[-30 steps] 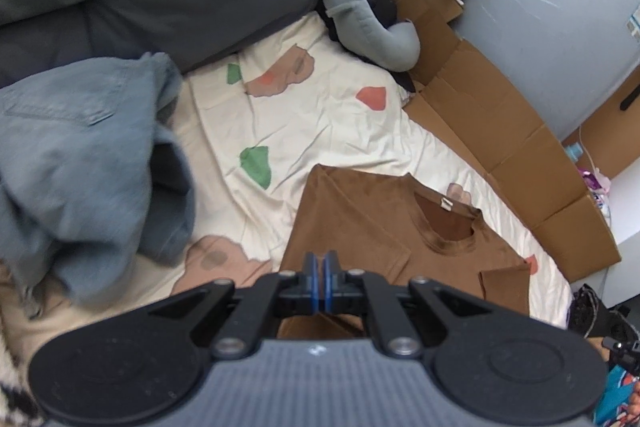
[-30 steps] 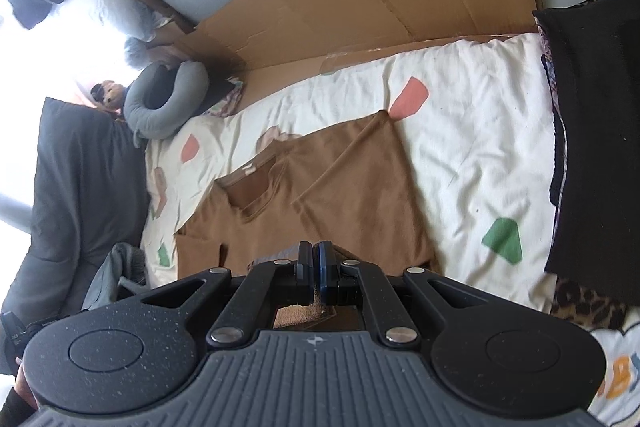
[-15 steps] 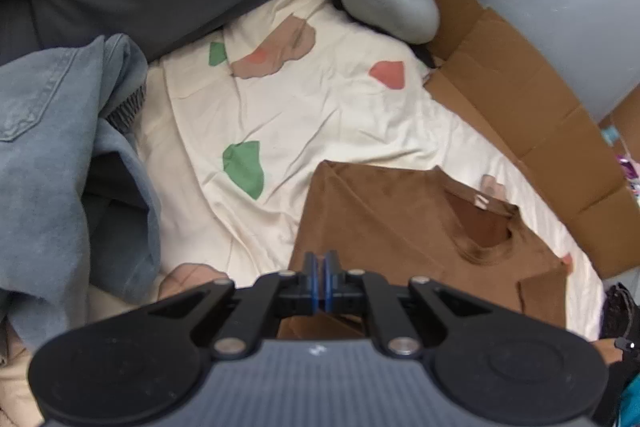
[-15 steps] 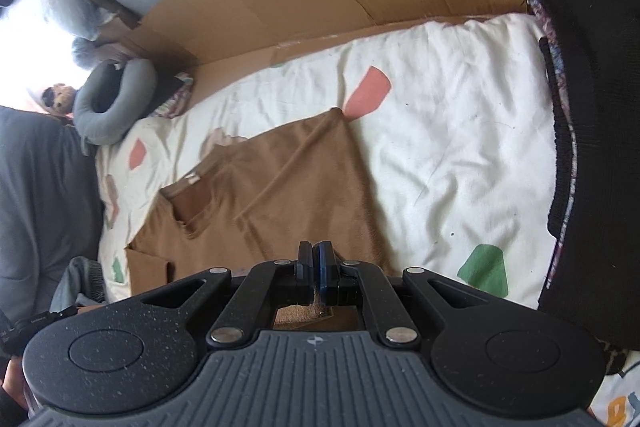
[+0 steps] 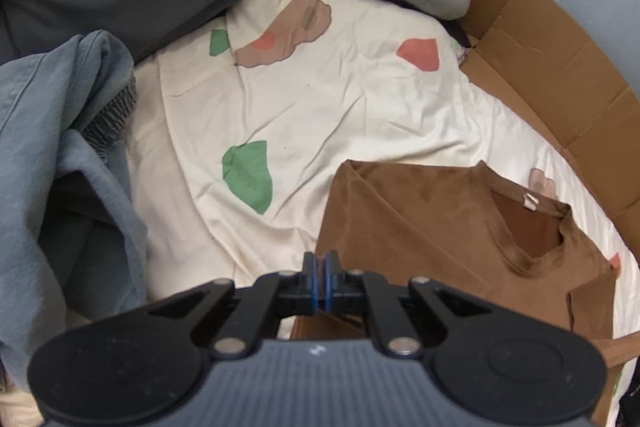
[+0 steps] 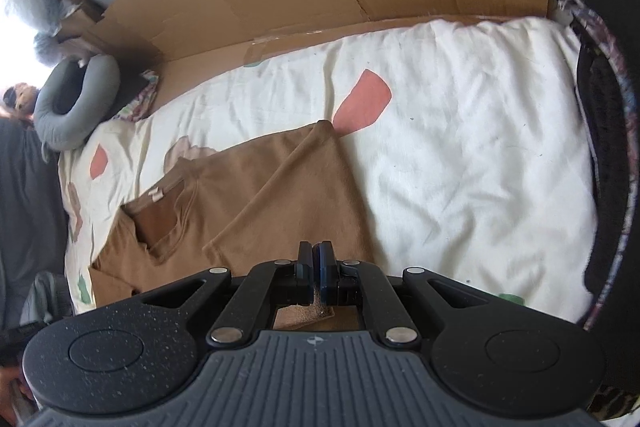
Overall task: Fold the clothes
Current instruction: 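Lower the folded edge onto the shirt with both tools, then open both tools and release the folded shirt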
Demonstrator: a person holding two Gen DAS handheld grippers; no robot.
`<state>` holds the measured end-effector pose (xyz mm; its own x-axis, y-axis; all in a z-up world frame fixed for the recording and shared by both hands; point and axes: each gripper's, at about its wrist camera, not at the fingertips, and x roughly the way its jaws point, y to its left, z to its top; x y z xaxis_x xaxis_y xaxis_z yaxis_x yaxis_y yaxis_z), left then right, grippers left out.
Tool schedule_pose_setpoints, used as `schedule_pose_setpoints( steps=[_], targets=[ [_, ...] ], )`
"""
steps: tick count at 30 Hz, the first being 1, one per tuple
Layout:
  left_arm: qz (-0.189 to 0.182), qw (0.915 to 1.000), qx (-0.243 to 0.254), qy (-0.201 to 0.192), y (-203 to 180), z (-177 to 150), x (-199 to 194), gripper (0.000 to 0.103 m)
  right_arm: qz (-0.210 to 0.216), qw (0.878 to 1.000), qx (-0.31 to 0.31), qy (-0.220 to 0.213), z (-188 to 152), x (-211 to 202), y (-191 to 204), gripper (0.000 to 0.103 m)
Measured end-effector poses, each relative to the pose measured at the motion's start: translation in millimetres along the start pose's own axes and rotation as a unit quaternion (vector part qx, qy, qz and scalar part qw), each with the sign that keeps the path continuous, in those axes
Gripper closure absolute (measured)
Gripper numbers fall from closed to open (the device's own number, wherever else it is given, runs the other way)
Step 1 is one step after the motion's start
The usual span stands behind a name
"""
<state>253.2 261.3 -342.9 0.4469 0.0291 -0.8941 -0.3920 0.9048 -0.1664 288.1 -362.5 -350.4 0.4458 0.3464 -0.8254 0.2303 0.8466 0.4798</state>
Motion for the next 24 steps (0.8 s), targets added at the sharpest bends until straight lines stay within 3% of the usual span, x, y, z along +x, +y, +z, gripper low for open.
schedule_pose_setpoints(
  steps=[8,12,16,21,24],
  targets=[
    [0.014,0.9992,-0.027,0.025,4.1,0.1,34.1,0.099,-0.036,0.999,0.038,-0.004,6.1,30.7,-13.4,0.102],
    [0.033,0.9984,0.0,0.046,1.5,-8.0,34.3,0.091,-0.066,0.997,0.032,-0.01,4.5,29.0,-12.9,0.097],
    [0.025,0.9987,0.013,0.042,2.8,-14.0,13.6,0.07,-0.078,0.997,-0.01,-0.01,-1.7,8.3,-2.1,0.07],
    [0.014,0.9989,0.031,0.032,-4.3,-19.2,-27.8,0.051,-0.079,0.995,-0.061,-0.004,-10.8,-42.3,17.4,0.063],
    [0.01,0.9986,0.045,0.028,-12.0,-20.4,-54.3,0.045,-0.077,0.993,-0.086,-0.007,-12.2,-78.0,30.8,0.051]
  ],
)
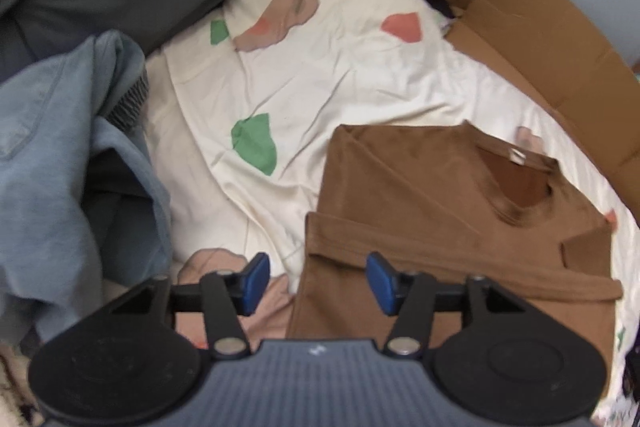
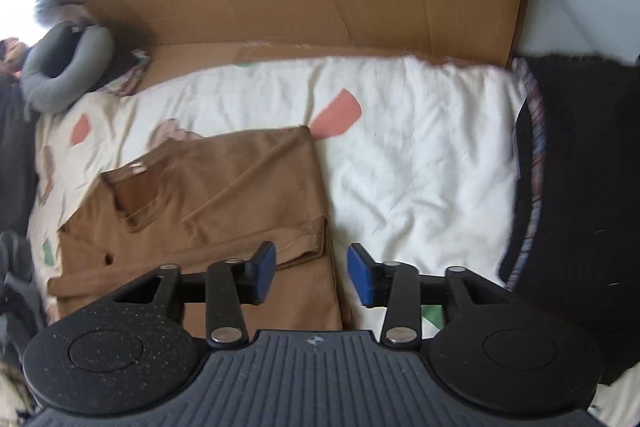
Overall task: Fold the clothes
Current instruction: 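Open both tools and release the folded shirt, then move both open tools to the end edge of the folded brown shirt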
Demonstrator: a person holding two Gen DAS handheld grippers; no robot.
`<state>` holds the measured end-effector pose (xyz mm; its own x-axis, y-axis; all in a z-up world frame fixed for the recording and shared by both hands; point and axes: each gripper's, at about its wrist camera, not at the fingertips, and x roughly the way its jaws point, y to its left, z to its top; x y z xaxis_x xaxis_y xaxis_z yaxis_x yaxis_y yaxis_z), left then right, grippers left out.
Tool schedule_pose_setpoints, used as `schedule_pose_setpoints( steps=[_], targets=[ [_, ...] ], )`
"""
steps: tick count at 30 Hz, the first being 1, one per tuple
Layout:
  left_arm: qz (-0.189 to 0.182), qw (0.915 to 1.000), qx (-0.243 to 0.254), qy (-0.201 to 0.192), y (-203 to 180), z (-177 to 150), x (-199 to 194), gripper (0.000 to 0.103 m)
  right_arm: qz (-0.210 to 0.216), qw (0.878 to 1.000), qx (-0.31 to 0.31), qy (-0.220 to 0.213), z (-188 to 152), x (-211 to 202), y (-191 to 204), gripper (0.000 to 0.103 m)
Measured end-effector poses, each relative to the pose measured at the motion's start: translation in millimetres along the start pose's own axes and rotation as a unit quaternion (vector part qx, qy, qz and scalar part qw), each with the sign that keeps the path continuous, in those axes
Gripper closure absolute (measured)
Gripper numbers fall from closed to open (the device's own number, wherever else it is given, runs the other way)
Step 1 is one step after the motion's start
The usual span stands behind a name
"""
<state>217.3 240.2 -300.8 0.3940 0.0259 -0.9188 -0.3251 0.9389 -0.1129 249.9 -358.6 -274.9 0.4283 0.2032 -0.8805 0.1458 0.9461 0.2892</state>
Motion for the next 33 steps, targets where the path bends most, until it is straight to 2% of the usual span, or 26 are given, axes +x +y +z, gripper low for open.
schedule_pose_setpoints(
  steps=[1,3,8,11,14,17,22,33],
  targets=[
    [-0.003,0.9999,0.008,-0.006,-3.4,1.0,-7.3,0.04,0.006,1.0,-0.009,-0.002,0.9,-11.0,1.9,0.046],
    [-0.006,0.9995,0.026,-0.018,-10.4,2.0,-19.2,0.034,0.012,1.0,-0.023,-0.008,2.9,-24.9,2.5,0.045],
    [0.03,0.998,0.052,-0.021,-29.1,-3.2,-34.6,0.029,0.023,0.999,-0.021,-0.026,-3.1,-38.6,-9.5,0.042],
    [0.045,0.9966,0.064,-0.025,-36.0,-3.1,-43.8,0.02,0.023,0.999,-0.03,-0.019,-3.7,-38.7,-12.7,0.04],
    [0.049,0.9959,0.07,-0.03,-38.2,-2.4,-45.6,0.019,0.029,0.998,-0.047,-0.025,-2.1,-34.4,-13.3,0.032],
    [0.052,0.996,0.066,-0.031,-39.1,-2.1,-40.4,0.017,0.03,0.998,-0.046,-0.03,-1.1,-23.1,-14.9,0.031],
    [0.047,0.9934,0.103,-0.016,-45.1,-1.8,-16.2,0.017,0.04,0.998,-0.031,-0.034,-2.6,1.9,-15.7,0.03],
    [0.039,0.9887,0.142,-0.026,-43.5,-31.6,27.5,0.016,0.041,0.992,-0.117,-0.017,-28.2,61.2,-1.3,0.03]
  ],
)
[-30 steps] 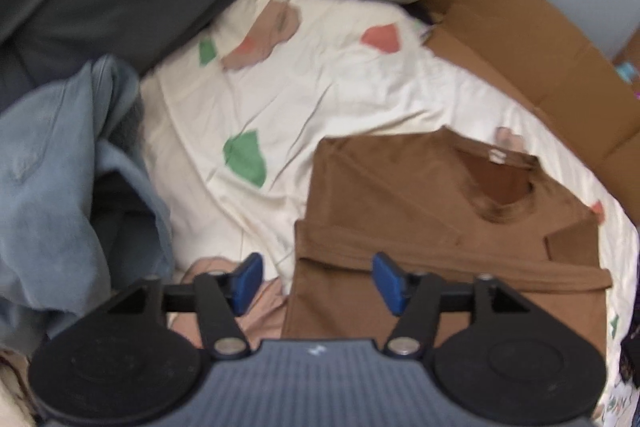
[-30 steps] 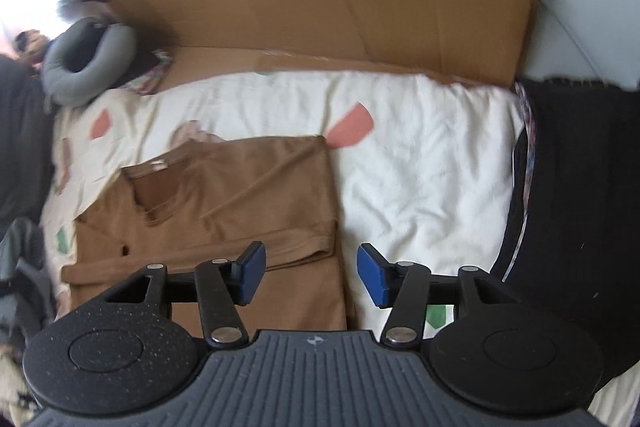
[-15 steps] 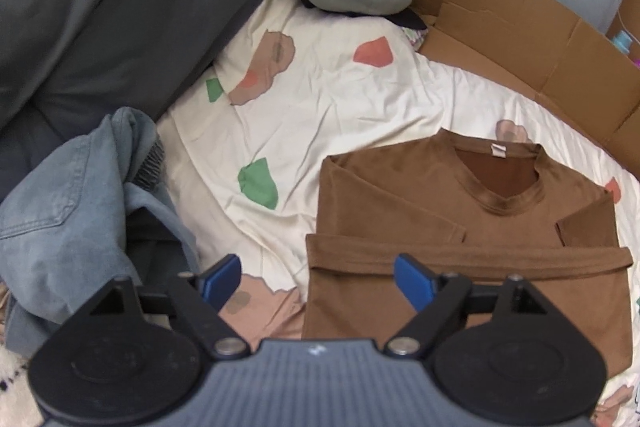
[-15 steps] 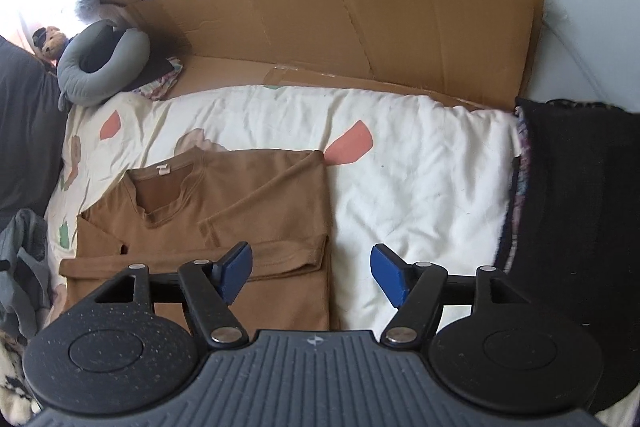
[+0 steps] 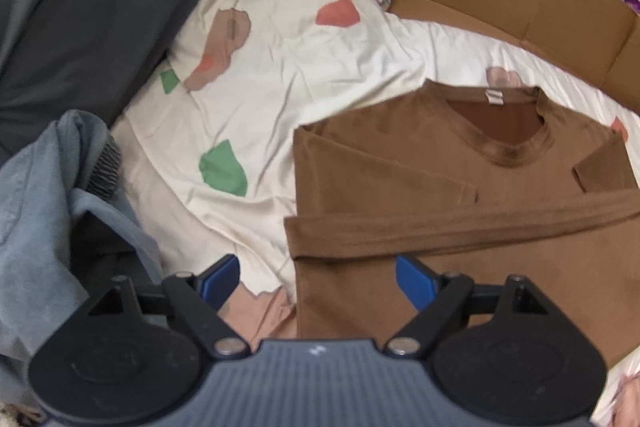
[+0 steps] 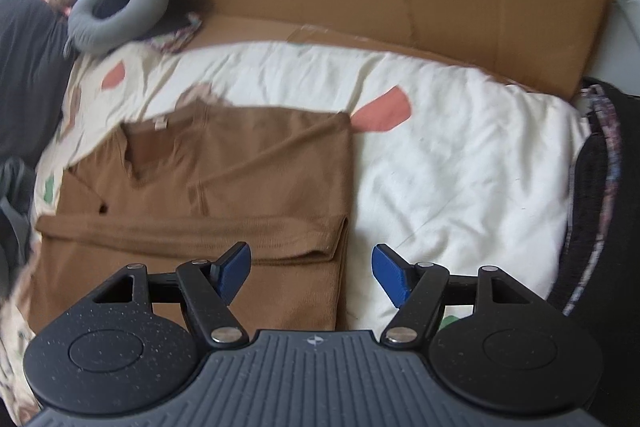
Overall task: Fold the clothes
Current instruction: 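Move both open tools to the end edge of the folded brown shirt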
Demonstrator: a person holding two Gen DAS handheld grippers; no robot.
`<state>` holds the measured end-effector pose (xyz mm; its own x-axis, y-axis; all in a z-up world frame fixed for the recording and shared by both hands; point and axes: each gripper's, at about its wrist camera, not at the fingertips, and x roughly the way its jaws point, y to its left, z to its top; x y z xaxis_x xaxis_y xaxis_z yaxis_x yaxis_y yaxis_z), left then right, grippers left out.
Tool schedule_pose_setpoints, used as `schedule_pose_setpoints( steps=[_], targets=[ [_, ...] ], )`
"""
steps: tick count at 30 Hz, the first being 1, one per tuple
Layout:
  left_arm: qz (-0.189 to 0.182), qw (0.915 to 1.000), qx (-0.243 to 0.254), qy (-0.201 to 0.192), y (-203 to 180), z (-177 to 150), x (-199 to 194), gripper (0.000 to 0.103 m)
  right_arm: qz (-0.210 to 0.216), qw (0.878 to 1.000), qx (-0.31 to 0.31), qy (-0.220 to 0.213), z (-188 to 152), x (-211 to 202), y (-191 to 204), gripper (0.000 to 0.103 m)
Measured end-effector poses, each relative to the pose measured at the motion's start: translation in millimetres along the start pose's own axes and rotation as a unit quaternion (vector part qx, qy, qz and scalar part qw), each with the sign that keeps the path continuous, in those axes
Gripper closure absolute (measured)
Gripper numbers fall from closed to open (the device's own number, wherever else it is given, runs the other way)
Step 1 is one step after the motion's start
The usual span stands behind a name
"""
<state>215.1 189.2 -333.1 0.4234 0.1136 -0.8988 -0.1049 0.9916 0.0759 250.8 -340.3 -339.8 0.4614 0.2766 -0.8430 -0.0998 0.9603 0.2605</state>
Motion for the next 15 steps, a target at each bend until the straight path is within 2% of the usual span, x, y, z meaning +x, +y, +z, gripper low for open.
schedule_pose_setpoints(
  steps=[5,9,15],
  targets=[
    [0.002,1.0,0.007,-0.006,2.9,-17.6,16.3,0.016,0.003,0.999,-0.05,0.007,-11.6,22.3,11.1,0.028],
    [0.021,0.9996,0.011,-0.017,9.3,-28.9,31.3,0.016,-0.007,0.995,-0.102,0.011,-19.6,41.3,20.5,0.026],
    [0.031,0.9992,0.0,-0.026,16.5,-38.1,54.2,0.016,-0.025,0.991,-0.128,0.017,-23.9,64.8,17.4,0.026]
  ],
)
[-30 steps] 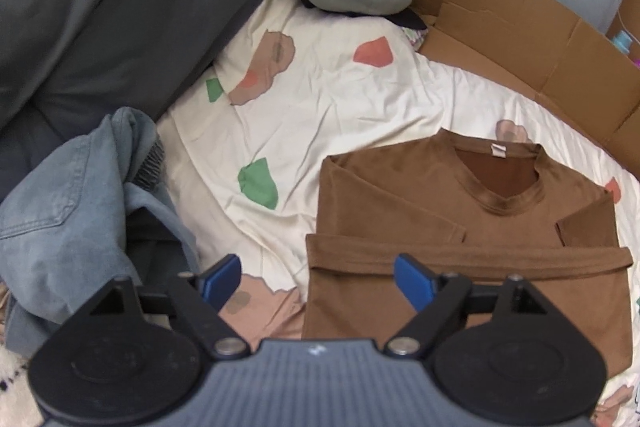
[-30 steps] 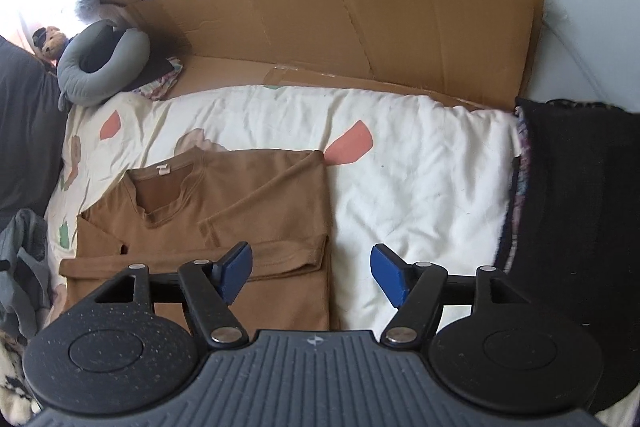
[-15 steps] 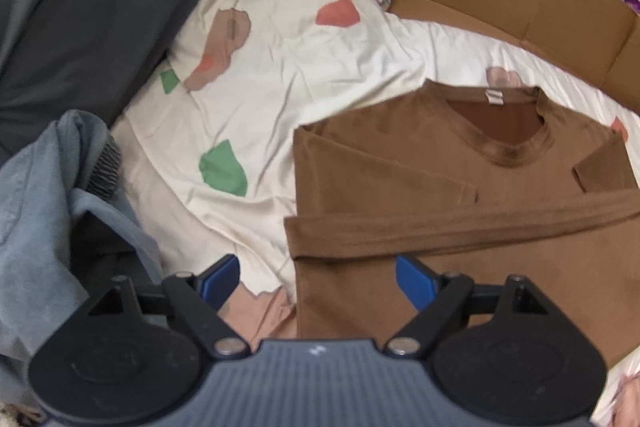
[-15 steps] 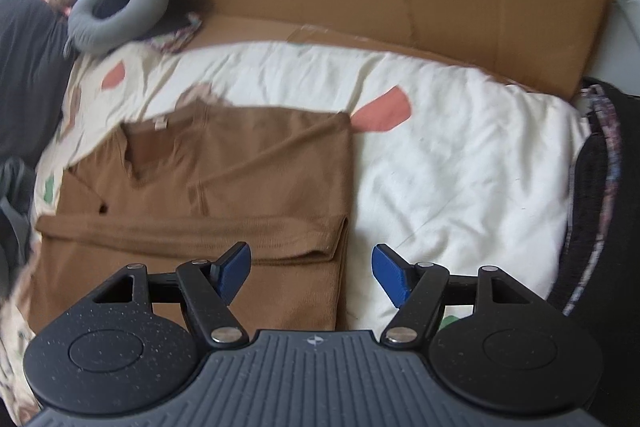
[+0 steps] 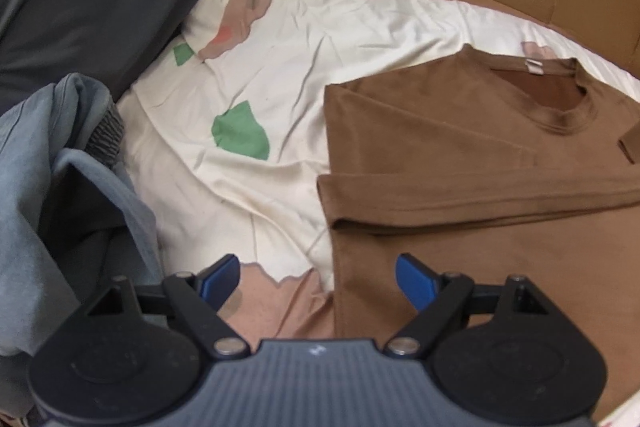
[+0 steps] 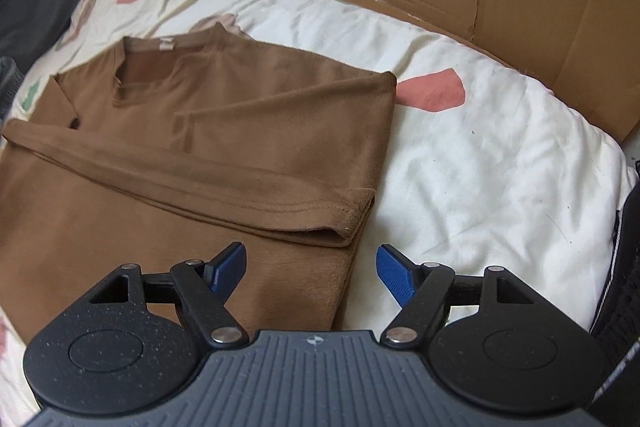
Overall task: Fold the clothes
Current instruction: 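Move both open tools to the end edge of the folded brown shirt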
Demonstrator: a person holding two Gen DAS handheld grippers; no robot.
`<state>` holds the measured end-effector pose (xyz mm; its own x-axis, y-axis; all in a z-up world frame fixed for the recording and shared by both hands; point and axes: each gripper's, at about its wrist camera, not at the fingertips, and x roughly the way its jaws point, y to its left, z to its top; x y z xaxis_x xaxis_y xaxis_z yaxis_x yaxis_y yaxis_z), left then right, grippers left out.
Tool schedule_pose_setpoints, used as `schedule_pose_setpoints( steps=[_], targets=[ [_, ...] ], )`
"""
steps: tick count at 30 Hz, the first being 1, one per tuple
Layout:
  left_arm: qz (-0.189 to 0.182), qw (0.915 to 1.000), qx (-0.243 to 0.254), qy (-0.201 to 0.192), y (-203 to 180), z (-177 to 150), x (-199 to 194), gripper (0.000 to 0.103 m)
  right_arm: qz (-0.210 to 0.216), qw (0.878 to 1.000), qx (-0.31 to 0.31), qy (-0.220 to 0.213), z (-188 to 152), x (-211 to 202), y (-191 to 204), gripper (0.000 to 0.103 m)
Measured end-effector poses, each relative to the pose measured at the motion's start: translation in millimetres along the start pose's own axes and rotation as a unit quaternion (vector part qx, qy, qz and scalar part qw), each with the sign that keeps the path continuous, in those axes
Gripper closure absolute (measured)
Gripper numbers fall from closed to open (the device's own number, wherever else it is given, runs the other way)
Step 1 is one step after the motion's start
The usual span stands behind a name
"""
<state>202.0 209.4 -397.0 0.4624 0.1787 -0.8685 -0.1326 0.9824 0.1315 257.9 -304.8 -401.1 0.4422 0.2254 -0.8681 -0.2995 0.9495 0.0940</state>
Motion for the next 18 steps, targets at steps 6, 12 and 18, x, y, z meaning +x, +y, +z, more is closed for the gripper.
schedule_pose_setpoints(
  steps=[6,12,18],
  targets=[
    [0.02,0.9993,0.03,-0.008,-6.0,-6.2,22.9,0.016,-0.026,0.999,-0.038,0.012,-5.5,17.8,-4.1,0.025],
    [0.026,0.9975,0.064,-0.015,-8.9,-2.0,38.7,0.016,-0.03,0.998,-0.051,-0.004,-0.1,27.9,-10.6,0.021],
    [0.029,0.9959,0.082,-0.025,-5.5,10.3,47.8,0.013,-0.028,0.997,-0.073,-0.011,15.0,36.0,-12.1,0.021]
  ],
)
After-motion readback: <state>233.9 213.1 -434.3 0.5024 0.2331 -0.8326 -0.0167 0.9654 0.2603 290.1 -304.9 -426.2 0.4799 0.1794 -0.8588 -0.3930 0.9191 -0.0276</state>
